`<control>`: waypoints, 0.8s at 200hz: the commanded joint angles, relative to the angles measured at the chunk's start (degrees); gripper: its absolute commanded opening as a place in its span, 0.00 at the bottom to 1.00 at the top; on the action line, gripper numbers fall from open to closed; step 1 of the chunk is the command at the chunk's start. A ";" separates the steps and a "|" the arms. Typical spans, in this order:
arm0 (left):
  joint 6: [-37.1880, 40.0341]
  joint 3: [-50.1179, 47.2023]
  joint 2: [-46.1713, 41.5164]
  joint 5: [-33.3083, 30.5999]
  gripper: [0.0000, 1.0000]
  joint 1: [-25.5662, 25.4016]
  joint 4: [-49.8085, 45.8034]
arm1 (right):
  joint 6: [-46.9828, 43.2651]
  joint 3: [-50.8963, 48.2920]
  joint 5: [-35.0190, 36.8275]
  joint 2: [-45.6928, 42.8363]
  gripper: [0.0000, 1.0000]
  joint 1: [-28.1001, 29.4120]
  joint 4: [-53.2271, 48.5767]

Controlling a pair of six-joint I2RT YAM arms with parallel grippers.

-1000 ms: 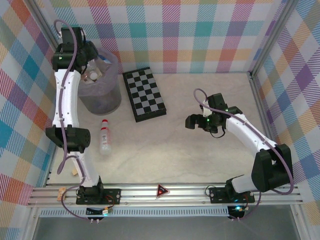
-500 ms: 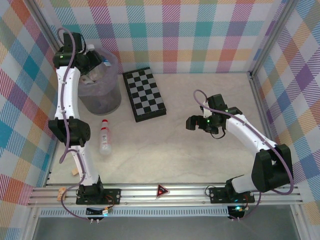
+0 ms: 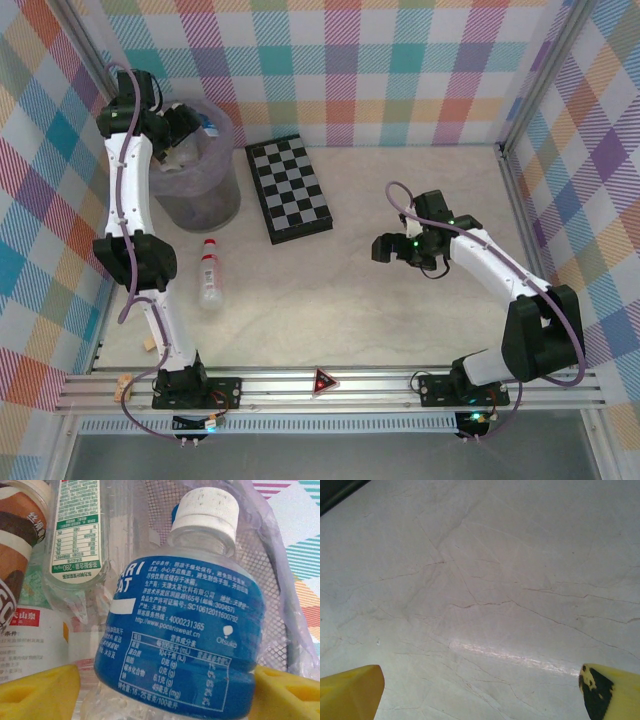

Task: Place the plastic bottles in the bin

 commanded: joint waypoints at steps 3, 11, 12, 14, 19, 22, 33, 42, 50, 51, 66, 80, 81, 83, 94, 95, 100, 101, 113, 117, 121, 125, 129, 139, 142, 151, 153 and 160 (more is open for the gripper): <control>2.17 -0.25 -2.40 -1.55 0.83 0.93 -1.05 | -0.14 -0.32 -1.53 0.61 1.00 -0.24 1.01; 2.66 -0.25 -3.31 -1.78 0.84 0.95 -0.83 | -0.09 -0.44 -1.63 0.53 1.00 -0.25 1.18; 2.71 -0.23 -3.39 -1.82 0.84 0.95 -0.79 | -0.05 -0.45 -1.64 0.49 1.00 -0.27 1.21; 2.81 -0.21 -3.62 -1.85 0.84 0.95 -0.70 | 0.04 -0.49 -1.59 0.52 1.00 -0.28 1.21; 3.24 -0.24 -4.14 -2.01 0.85 0.95 -0.53 | 0.07 -0.54 -1.60 0.46 1.00 -0.24 1.29; 3.47 -0.28 -4.55 -2.04 0.86 0.94 -0.43 | 0.07 -0.61 -1.62 0.44 1.00 -0.23 1.24; 4.75 -0.21 -5.80 -2.12 0.89 0.88 0.00 | 0.07 -0.69 -1.64 0.44 1.00 -0.21 1.39; 5.98 -0.22 -6.92 -2.13 0.94 0.87 0.35 | 0.07 -0.78 -1.60 0.44 1.00 -0.26 1.41; 6.97 -0.21 -7.83 -2.10 0.98 0.87 0.75 | 0.05 -0.72 -1.59 0.53 1.00 -0.21 1.41; 7.10 -0.21 -7.89 -2.07 0.99 0.87 0.78 | 0.06 -0.72 -1.58 0.57 1.00 -0.25 1.46; 9.06 -0.23 -9.74 -1.82 1.00 0.87 1.17 | 0.13 -0.50 -1.78 0.83 1.00 -0.23 1.54; 10.45 -0.28 -11.34 -2.36 1.00 0.86 1.17 | 0.15 -0.45 -2.05 1.02 1.00 -0.21 1.76; 10.56 -0.29 -11.49 -2.42 1.00 0.86 1.13 | 0.15 -0.45 -2.08 1.04 1.00 -0.20 1.81; 10.75 -0.29 -11.71 -2.53 1.00 0.87 1.09 | 0.15 -0.45 -2.09 1.05 1.00 -0.20 1.82; 11.72 -0.30 -13.05 -3.09 1.00 0.87 0.83 | 0.18 -0.45 -2.22 1.14 1.00 -0.22 2.02; 11.81 -0.30 -13.18 -3.14 1.00 0.87 0.78 | 0.25 -0.45 -2.20 1.19 1.00 -0.21 2.02; 12.17 -0.38 -13.76 -3.51 1.00 0.87 0.65 | 0.29 -0.45 -2.26 1.23 1.00 -0.22 2.05; 12.25 -0.38 -13.93 -3.61 1.00 0.87 0.56 | 0.31 -0.45 -2.31 1.23 1.00 -0.21 2.04; 13.14 -0.63 -15.47 -3.98 1.00 0.78 0.02 | 0.33 -0.44 -2.39 1.32 1.00 -0.24 2.12; 13.40 -0.70 -15.95 -4.13 1.00 0.70 -0.29 | 0.25 -0.45 -2.39 1.34 1.00 -0.27 2.12; 13.83 -0.78 -16.56 -4.45 1.00 0.48 -0.65 | 0.36 -0.38 -2.41 1.39 1.00 -0.21 2.13; 14.26 -0.92 -17.11 -4.84 1.00 0.32 -1.15 | 0.41 -0.35 -2.39 1.42 1.00 -0.21 2.19; 14.79 -1.03 -17.61 -5.33 1.00 0.11 -1.68 | 0.41 -0.42 -2.39 1.41 1.00 -0.24 2.26; 15.93 -1.86 -19.26 -6.68 1.00 -0.63 -3.07 | 0.54 -0.45 -2.19 1.32 1.00 -0.21 2.53; 16.19 -2.33 -19.85 -7.11 1.00 -0.93 -3.38 | 0.66 -0.53 -2.18 1.24 1.00 -0.20 2.63; 17.07 -4.57 -21.92 -8.13 1.00 -1.63 -3.96 | 1.01 -0.69 -1.74 0.79 1.00 -0.28 3.09; 17.12 -5.63 -22.49 -8.29 1.00 -1.73 -4.00 | 1.16 -0.82 -1.64 0.62 1.00 -0.29 3.28; 17.49 -8.63 -24.68 -8.99 1.00 -2.47 -3.85 | 1.65 -1.14 -1.43 -0.14 1.00 -0.25 4.04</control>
